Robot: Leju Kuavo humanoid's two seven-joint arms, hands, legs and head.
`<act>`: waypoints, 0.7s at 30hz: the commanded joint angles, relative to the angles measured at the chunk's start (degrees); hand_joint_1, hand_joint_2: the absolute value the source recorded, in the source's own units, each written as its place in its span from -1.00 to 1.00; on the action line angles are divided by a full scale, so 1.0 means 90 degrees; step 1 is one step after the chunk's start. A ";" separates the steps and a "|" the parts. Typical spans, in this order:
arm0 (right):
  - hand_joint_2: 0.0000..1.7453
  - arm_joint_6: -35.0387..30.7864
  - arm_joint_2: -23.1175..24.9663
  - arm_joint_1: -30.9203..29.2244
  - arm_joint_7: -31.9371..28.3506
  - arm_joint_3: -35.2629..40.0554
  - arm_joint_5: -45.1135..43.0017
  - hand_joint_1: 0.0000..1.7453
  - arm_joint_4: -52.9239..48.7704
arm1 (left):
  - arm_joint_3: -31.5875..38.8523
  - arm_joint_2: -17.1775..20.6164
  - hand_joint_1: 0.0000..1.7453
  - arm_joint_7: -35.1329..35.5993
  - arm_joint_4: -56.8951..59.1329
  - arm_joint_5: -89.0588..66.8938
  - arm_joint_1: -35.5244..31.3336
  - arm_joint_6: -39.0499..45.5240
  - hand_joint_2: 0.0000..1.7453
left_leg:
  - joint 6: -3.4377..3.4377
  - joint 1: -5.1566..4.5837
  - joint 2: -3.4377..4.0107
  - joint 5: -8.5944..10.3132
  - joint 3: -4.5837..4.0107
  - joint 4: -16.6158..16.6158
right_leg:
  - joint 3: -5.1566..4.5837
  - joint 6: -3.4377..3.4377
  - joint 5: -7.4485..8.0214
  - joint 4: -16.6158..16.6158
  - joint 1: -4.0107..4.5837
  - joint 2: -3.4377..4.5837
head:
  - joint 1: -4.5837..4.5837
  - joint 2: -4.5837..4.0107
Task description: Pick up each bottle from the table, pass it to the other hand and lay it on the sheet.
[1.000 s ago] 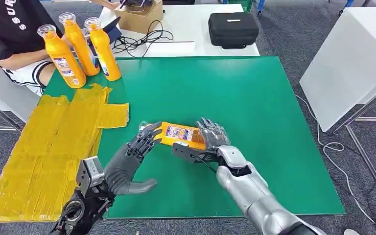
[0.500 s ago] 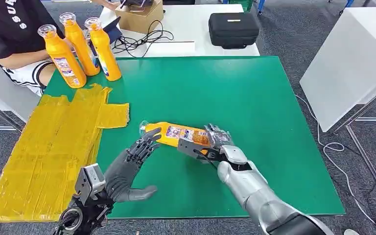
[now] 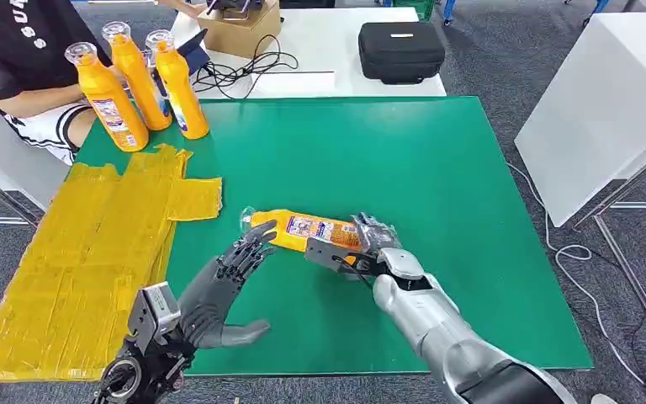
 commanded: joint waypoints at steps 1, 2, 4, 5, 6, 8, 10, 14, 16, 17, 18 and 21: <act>1.00 0.0135 0.0065 -0.0272 -0.0002 -0.0053 0.0078 1.00 0.0571 | 0.0239 -0.0147 -1.00 0.0066 -0.0026 -0.0047 0.0007 -0.0030 1.00 | -0.0003 0.0001 -0.0001 -0.0006 0.0019 -0.0003 | 0.0020 0.0007 -0.0006 -0.0006 0.0001 -0.0009 | 0.0000 0.0000; 1.00 0.0138 0.0069 -0.0274 -0.0004 -0.0050 0.0085 1.00 0.0570 | 0.0244 -0.0147 -1.00 0.0068 -0.0026 -0.0049 0.0015 -0.0036 1.00 | -0.0004 0.0003 0.0001 -0.0010 0.0025 -0.0001 | 0.0028 0.0008 -0.0008 -0.0007 0.0003 -0.0010 | 0.0000 0.0000; 1.00 0.0135 0.0048 -0.0253 -0.0026 0.0139 0.0290 1.00 0.0554 | 0.0258 -0.0181 -1.00 0.0069 0.0023 -0.0047 0.0044 -0.0071 1.00 | -0.0004 0.0003 0.0000 -0.0012 0.0030 -0.0001 | 0.0034 0.0009 -0.0010 -0.0007 0.0003 -0.0012 | 0.0000 0.0000; 1.00 0.0120 0.0043 -0.0238 -0.0040 0.0166 0.0321 1.00 0.0540 | 0.0260 -0.0190 -1.00 0.0072 0.0043 -0.0050 0.0042 -0.0080 1.00 | -0.0003 0.0002 0.0005 -0.0008 0.0024 -0.0003 | 0.0025 0.0008 -0.0006 -0.0007 0.0002 -0.0004 | 0.0000 0.0000; 1.00 0.0085 0.0045 -0.0204 -0.0070 0.0192 0.0348 1.00 0.0514 | 0.0256 -0.0206 -1.00 0.0076 0.0071 -0.0059 0.0035 -0.0085 1.00 | -0.0002 -0.0001 0.0001 -0.0004 0.0020 -0.0005 | 0.0021 0.0006 -0.0003 -0.0006 -0.0001 -0.0006 | 0.0000 0.0000; 1.00 0.0034 0.0041 -0.0141 -0.0144 0.0221 0.0404 1.00 0.0429 | 0.0258 -0.0236 -1.00 0.0079 0.0126 -0.0069 0.0009 -0.0113 1.00 | -0.0003 0.0002 0.0000 -0.0004 0.0024 -0.0006 | 0.0025 0.0006 -0.0003 -0.0009 0.0002 -0.0008 | 0.0000 0.0000; 1.00 -0.0014 0.0033 -0.0089 -0.0169 0.0235 0.0444 1.00 0.0361 | 0.0256 -0.0262 -1.00 0.0079 0.0163 -0.0071 -0.0008 -0.0132 1.00 | -0.0003 0.0002 -0.0002 -0.0004 0.0026 -0.0006 | 0.0028 0.0007 -0.0003 -0.0010 0.0002 -0.0010 | 0.0002 0.0000; 1.00 -0.0067 0.0019 0.0014 -0.0243 0.0228 0.0508 1.00 0.0189 | 0.0262 -0.0244 -1.00 0.0073 0.0263 -0.0059 -0.0074 -0.0175 1.00 | -0.0005 0.0004 -0.0006 -0.0008 0.0039 -0.0007 | 0.0041 0.0008 -0.0008 -0.0013 0.0004 -0.0016 | 0.0000 0.0000; 1.00 -0.0093 -0.0019 0.0090 -0.0303 0.0253 0.0589 1.00 0.0064 | 0.0266 -0.0253 -1.00 0.0073 0.0273 -0.0055 -0.0080 -0.0216 1.00 | -0.0003 0.0002 -0.0003 -0.0004 0.0029 -0.0007 | 0.0029 0.0005 -0.0004 -0.0010 0.0002 -0.0010 | 0.0000 0.0000; 1.00 -0.0110 -0.0033 0.0105 -0.0326 0.0277 0.0617 1.00 0.0035 | 0.0266 -0.0254 -1.00 0.0073 0.0267 -0.0054 -0.0079 -0.0224 1.00 | -0.0004 0.0003 -0.0006 -0.0007 0.0038 -0.0008 | 0.0039 0.0007 -0.0007 -0.0013 0.0003 -0.0015 | 0.0000 0.0000; 1.00 -0.0161 -0.0084 0.0149 -0.0392 0.0380 0.0725 1.00 -0.0039 | 0.0280 -0.0254 -1.00 0.0078 0.0240 -0.0052 -0.0058 -0.0235 1.00 | -0.0004 0.0004 -0.0005 -0.0005 0.0036 -0.0008 | 0.0036 0.0006 -0.0005 -0.0013 0.0004 -0.0013 | 0.0000 0.0000; 1.00 -0.0185 -0.0174 0.0319 -0.0503 0.0512 0.0824 1.00 -0.0269 | 0.0348 -0.0297 -1.00 0.0114 0.0172 -0.0040 0.0027 -0.0228 1.00 | -0.0003 0.0004 -0.0006 -0.0004 0.0032 -0.0008 | 0.0033 0.0006 -0.0004 -0.0013 0.0004 -0.0013 | 0.0000 0.0000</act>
